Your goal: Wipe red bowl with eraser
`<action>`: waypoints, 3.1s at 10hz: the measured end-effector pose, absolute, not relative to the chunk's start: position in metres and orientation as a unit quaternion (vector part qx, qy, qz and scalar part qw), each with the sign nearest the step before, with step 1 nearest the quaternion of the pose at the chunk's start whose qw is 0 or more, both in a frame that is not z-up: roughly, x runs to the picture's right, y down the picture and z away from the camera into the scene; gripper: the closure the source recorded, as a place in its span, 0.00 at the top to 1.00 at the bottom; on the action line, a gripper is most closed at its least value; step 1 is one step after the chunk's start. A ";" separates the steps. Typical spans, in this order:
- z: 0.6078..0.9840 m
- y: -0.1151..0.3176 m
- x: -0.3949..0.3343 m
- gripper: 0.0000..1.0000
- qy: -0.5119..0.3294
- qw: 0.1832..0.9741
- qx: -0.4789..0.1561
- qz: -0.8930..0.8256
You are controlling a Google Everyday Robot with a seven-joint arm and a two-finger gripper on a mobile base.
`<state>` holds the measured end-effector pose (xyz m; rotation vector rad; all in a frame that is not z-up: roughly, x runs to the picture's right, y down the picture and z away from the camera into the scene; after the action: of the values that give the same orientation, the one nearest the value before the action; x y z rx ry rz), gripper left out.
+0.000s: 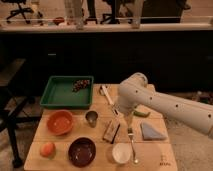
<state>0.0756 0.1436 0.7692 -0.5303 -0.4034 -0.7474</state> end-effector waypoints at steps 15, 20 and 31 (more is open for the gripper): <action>0.816 0.204 0.042 0.80 -0.281 0.809 -0.266 -0.442; 0.824 0.209 0.050 0.80 -0.290 0.794 -0.275 -0.458; 0.852 0.208 0.045 0.68 -0.305 0.784 -0.288 -0.457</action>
<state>0.0448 0.2078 0.8522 -0.6217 -0.6576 -0.9871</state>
